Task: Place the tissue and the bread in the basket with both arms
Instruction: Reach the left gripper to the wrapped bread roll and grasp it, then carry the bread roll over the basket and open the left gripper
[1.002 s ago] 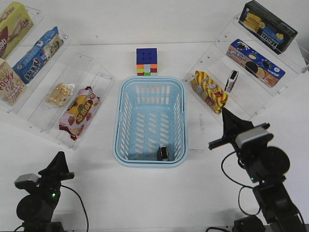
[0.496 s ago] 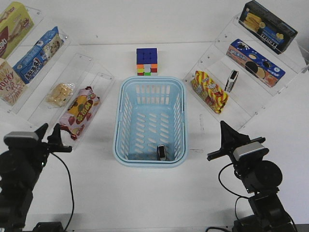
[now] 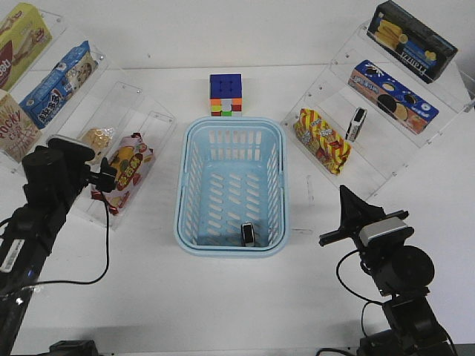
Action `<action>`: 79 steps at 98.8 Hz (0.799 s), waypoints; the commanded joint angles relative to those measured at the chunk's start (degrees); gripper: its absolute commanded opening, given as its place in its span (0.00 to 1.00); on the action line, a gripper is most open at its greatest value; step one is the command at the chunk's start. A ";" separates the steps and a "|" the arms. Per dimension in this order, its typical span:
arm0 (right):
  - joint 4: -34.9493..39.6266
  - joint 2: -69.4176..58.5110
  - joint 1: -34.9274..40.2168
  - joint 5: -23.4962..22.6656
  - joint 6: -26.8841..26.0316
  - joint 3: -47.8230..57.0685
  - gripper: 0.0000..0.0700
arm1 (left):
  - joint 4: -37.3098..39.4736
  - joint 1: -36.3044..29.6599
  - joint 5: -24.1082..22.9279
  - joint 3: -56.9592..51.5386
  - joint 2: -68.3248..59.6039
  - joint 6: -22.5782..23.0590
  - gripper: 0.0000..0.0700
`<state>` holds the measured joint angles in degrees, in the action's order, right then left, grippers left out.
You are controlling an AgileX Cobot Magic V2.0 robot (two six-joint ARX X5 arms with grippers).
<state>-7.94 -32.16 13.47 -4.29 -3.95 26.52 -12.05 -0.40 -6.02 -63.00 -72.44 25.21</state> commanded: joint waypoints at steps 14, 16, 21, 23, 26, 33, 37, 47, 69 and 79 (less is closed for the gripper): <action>-0.46 -0.15 0.22 0.00 -0.81 0.35 0.00 | 6.12 -0.33 -1.07 -2.38 -6.64 3.63 0.81; -0.46 -0.15 0.22 0.00 -0.81 0.35 0.00 | 6.51 -0.37 -1.07 -2.45 -7.10 3.85 0.81; -0.46 -0.15 0.22 0.00 -0.81 0.35 0.00 | 7.15 -0.37 -1.11 -2.54 -8.11 4.13 0.81; -0.44 -0.15 0.22 0.00 -0.81 0.35 0.00 | 7.39 -0.37 -1.27 -2.56 -8.50 4.13 0.81; -0.46 -0.15 0.22 0.02 -0.81 0.35 0.00 | 7.45 -0.37 -1.75 -2.64 -9.01 4.11 0.80; -0.46 -0.15 0.22 0.00 -0.81 0.35 0.00 | 7.43 -0.37 -2.86 -2.86 -9.66 4.04 0.68; -0.44 -0.15 0.22 0.00 -0.81 0.35 0.00 | 7.48 -0.44 -2.89 -2.86 -9.66 4.07 0.54; -0.46 -0.15 0.22 0.02 -0.79 0.35 0.00 | 7.41 -0.81 -2.97 -3.04 -9.51 4.11 0.08; -0.46 -0.15 0.22 0.02 -0.79 0.35 0.00 | 7.04 -1.42 -3.02 -3.89 -7.50 4.02 0.05; -0.48 -0.15 0.22 0.04 -0.79 0.35 0.00 | 5.88 -3.26 -2.93 -6.58 -4.20 2.95 0.05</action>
<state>-7.92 -32.16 13.47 -4.29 -3.95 26.52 -7.20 -2.31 -9.13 -65.78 -79.40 29.02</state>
